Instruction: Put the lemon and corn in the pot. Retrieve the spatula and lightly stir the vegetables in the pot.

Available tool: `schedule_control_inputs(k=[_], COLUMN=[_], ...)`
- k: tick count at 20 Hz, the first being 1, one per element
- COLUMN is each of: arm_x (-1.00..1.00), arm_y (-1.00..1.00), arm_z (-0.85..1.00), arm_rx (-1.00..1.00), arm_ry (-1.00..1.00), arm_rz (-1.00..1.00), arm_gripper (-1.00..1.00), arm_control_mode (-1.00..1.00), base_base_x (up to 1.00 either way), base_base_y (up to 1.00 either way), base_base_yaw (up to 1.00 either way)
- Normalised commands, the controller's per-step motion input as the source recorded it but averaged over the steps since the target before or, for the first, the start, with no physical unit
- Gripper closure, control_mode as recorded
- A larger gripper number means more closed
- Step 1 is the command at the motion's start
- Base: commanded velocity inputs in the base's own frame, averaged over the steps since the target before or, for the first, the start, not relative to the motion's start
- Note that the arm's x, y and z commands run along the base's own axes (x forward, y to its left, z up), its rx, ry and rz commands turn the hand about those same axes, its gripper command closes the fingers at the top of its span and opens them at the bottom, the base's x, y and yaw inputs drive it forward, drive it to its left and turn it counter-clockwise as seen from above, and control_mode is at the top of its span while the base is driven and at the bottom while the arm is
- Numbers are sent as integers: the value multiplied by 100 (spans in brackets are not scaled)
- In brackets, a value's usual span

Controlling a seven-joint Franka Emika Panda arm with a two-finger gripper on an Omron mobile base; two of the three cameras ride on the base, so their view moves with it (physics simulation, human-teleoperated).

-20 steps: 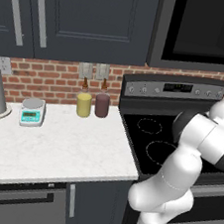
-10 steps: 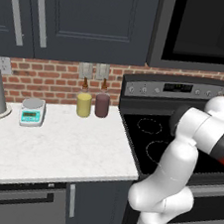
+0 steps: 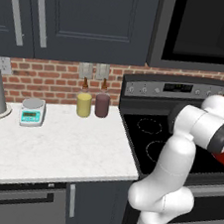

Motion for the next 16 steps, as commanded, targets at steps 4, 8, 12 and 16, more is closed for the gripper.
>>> schedule_control_inputs(k=[4, 8, 12, 16], arm_x=[0, 0, 0, 0], arm_y=[0, 0, -1, -2], arm_z=[-39, -22, -1, 0], arm_rx=[0, 0, 0, -1], arm_ry=[-9, -20, -30, -35], arm_rz=[0, 0, 0, 0], arm_gripper=[100, 100, 100, 100], arm_control_mode=[-100, -100, -100, -100], base_base_x=[0, 0, 0, 0], base_base_y=[0, 0, 0, 0], base_base_yaw=[0, 0, 0, 0])
